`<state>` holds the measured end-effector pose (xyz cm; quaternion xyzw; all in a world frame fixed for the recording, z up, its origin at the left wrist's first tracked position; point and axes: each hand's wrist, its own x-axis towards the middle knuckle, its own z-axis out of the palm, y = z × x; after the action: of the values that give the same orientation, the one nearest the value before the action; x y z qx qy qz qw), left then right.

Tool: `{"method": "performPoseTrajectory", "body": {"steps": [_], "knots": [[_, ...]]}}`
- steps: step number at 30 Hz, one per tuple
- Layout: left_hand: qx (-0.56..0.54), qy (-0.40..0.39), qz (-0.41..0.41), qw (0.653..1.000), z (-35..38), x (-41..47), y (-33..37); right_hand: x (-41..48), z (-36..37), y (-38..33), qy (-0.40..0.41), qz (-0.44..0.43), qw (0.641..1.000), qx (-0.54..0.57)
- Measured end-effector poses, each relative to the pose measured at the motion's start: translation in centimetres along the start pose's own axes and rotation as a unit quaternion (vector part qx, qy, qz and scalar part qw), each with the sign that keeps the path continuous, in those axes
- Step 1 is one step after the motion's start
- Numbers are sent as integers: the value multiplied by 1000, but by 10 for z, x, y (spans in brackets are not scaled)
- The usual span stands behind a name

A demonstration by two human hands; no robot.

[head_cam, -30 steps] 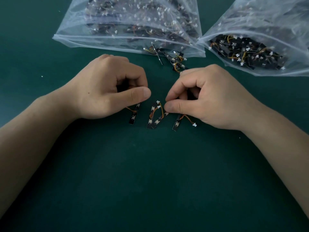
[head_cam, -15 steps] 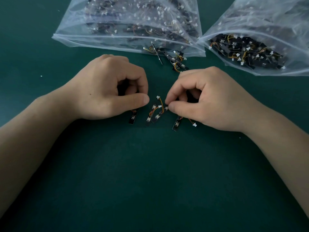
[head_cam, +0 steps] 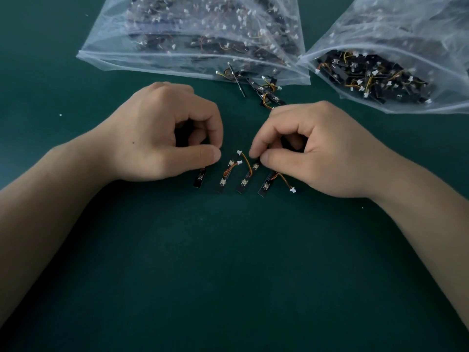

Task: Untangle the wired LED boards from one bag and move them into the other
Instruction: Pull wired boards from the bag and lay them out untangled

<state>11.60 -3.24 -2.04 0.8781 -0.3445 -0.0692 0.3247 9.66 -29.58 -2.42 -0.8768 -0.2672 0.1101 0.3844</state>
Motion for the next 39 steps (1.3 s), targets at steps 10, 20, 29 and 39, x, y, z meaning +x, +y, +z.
{"method": "performPoseTrajectory", "body": {"steps": [10,20,29,39], "knots": [[-44,-5,-23,999,-4,-2,0,-8,-6,6,-16,-29,999,19],[-26,2,-26,999,-2,-1,0,-7,-3,5,-6,-33,999,-1],[-18,-2,-24,1000,-2,-1,1,-8,0,5,-6,-60,998,5],[-9,3,-23,1000,-1,-2,0,-9,0,0,7,-48,998,30]]}}
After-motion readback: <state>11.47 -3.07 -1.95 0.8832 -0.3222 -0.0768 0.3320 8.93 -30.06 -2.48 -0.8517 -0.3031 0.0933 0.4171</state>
